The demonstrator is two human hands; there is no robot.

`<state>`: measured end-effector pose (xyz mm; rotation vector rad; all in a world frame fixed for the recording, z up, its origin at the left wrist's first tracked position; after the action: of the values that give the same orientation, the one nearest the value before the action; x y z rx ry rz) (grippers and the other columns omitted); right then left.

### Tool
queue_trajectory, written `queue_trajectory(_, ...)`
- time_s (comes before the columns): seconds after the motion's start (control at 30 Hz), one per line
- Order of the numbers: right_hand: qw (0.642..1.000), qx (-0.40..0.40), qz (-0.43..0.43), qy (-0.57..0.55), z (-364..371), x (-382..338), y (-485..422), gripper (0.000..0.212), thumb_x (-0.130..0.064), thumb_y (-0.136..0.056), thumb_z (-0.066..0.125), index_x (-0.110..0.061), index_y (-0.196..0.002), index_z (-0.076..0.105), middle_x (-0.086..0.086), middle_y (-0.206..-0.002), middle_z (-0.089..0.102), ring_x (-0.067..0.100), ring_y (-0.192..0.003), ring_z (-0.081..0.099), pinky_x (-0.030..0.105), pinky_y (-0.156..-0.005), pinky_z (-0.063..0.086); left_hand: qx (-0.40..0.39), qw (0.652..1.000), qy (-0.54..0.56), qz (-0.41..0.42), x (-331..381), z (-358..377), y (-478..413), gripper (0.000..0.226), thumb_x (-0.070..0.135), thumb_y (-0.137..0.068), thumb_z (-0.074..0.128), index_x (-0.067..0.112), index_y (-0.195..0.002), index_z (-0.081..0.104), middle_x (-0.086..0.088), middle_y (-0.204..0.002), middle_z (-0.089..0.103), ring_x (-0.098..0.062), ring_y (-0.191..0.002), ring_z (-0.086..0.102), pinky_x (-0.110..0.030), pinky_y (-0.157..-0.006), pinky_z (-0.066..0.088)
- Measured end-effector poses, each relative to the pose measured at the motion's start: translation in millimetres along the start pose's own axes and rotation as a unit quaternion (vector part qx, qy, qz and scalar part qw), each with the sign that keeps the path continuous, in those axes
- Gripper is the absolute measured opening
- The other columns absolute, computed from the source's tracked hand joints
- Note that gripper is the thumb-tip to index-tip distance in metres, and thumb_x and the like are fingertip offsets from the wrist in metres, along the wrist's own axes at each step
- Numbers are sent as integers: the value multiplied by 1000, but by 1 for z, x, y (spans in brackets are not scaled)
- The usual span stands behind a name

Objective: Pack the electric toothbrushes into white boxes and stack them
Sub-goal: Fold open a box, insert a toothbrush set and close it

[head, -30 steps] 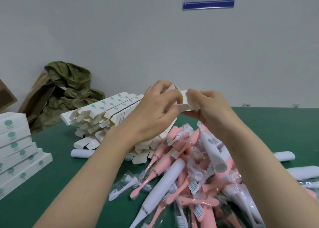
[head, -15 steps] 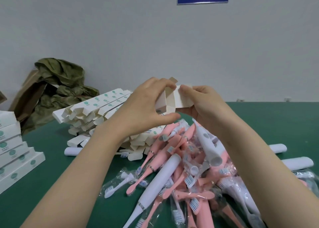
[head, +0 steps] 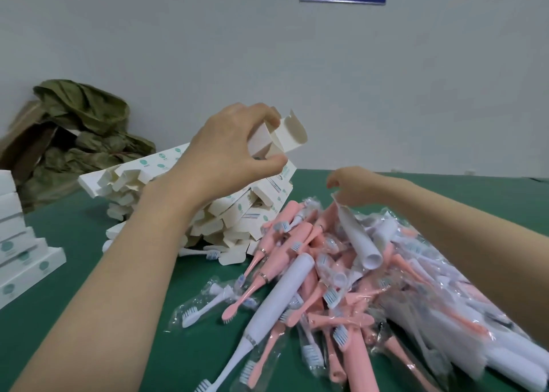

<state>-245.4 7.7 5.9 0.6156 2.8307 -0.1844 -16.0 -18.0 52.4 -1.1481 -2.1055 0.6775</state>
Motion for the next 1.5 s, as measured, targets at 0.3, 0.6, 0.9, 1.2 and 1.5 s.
queue_trajectory(0.3,968,-24,156,-193,18,21,-19,21,-2,-87,50,-3,-66,52,11,-62,51,21,-51,46,25,-51,41,-6,1000,12,2,-7,-6,-1,36,42,-75,66,39,-109,53,6,-101,54,0,-86,46,-14,-67,31)
queue_trajectory(0.6,850,155,132,-486,3,26,-37,6,0,-85,64,5,-88,62,18,-83,63,30,-70,63,40,-79,56,-13,1000,15,2,-9,-4,-1,36,43,-75,66,38,-109,53,5,-103,56,-2,-85,46,-10,-70,31)
queue_trajectory(0.9,786,312,97,-525,-42,31,-23,13,-8,-85,61,-11,-97,67,5,-84,64,20,-78,64,34,-84,55,-43,998,-31,-17,-14,2,-3,37,45,-71,63,40,-105,51,8,-94,52,-9,-85,48,-26,-67,34)
queue_trajectory(1.2,556,422,6,-716,-50,11,37,11,-9,-96,54,-5,-106,57,5,-93,61,14,-89,64,19,-72,55,-137,972,-137,-130,-31,24,4,44,43,-70,67,32,-111,53,7,-101,52,-17,-92,49,-31,-70,41)
queue_trajectory(1.5,547,392,-30,-739,-24,-21,53,11,-8,-94,56,-3,-104,57,10,-98,60,16,-92,62,18,-73,54,-81,992,-26,-96,-17,30,-1,37,40,-69,68,39,-103,51,8,-105,55,-13,-96,50,-33,-80,44)
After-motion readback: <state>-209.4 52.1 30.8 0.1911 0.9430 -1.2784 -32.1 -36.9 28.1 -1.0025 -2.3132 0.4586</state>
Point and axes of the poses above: each hand's wrist, its own y-axis away from the middle knuckle, its own z-axis out of the palm, x = y × z, the point moved 2 cm from there along -y, towards the middle knuckle
